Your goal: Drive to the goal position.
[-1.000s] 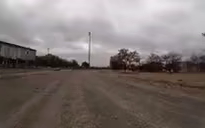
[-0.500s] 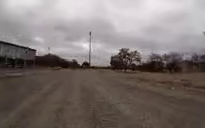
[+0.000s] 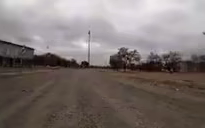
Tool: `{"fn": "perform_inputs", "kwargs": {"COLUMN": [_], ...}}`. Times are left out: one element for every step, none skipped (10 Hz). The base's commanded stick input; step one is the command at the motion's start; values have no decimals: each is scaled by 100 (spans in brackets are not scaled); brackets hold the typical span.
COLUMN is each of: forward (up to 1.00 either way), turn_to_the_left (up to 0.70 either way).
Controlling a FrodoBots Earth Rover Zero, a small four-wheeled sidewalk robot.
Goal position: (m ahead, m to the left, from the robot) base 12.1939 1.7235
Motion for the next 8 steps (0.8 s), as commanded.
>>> {"fn": "perform_inputs", "kwargs": {"forward": [50,52,70,70,70,70,70,70], "turn_to_the_left": [-1,-1,-1,-1,-1,-1,-1,-1]}}
